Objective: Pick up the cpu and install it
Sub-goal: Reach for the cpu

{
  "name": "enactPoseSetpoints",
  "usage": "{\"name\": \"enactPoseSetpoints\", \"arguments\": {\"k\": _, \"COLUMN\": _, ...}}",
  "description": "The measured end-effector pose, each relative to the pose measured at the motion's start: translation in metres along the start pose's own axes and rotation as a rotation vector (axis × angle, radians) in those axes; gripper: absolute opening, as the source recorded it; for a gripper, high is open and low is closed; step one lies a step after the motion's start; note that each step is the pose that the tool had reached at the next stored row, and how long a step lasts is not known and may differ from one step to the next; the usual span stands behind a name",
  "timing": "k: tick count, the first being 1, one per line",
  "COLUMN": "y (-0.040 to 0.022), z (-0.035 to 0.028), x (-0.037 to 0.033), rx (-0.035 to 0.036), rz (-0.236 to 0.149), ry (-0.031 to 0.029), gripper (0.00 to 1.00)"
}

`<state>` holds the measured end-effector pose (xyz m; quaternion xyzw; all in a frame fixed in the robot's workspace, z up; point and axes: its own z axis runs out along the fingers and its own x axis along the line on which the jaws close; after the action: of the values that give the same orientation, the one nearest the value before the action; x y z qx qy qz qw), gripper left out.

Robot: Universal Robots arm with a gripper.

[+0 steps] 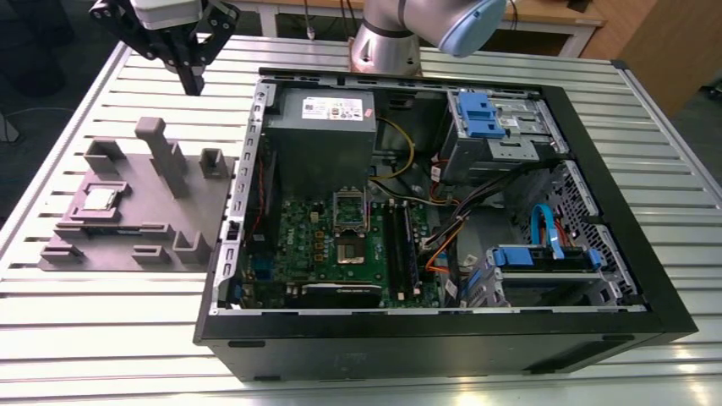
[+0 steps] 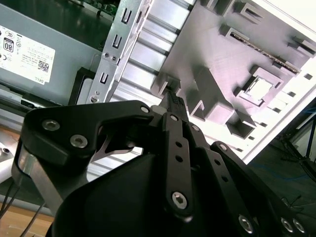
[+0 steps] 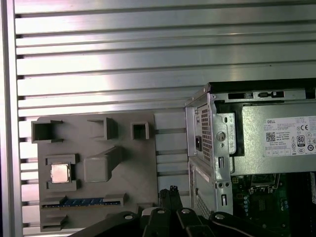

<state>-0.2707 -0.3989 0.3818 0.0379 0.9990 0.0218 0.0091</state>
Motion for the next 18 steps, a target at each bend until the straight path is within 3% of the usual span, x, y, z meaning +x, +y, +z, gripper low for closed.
{"name": "enactPoseSetpoints", "arguments": {"k": 18, "y": -0.0008, "z": -0.0001, "x": 0.0104, "rx": 0.0000, "rz": 0.000, "ry": 0.0000, "gripper": 0.11}}
